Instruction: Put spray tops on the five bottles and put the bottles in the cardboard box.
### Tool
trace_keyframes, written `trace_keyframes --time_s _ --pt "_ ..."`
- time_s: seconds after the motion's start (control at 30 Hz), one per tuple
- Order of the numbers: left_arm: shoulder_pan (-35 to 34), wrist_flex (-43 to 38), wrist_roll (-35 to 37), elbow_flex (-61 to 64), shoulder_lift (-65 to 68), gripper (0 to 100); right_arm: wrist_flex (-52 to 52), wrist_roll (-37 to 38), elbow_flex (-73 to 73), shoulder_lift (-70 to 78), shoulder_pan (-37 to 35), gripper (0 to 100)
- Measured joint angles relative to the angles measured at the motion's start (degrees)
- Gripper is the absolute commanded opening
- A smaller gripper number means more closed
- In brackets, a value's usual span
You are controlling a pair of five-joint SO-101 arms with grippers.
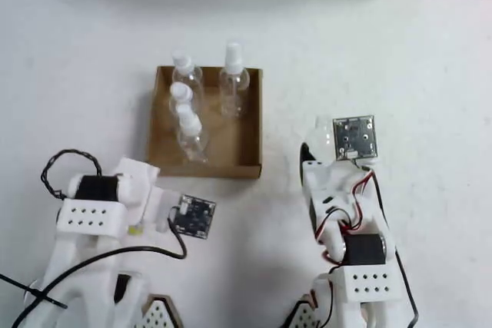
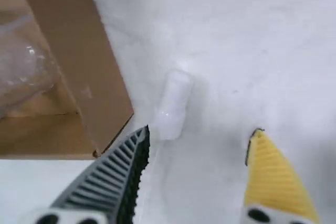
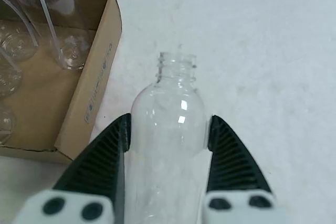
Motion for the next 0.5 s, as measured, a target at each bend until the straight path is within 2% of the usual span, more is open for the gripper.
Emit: trace_keyframes --time_s 0.5 --pt "0.1 -16.2 -3.9 7.5 0.0 29 0.0 0.0 0.0 0.0 0.4 1.5"
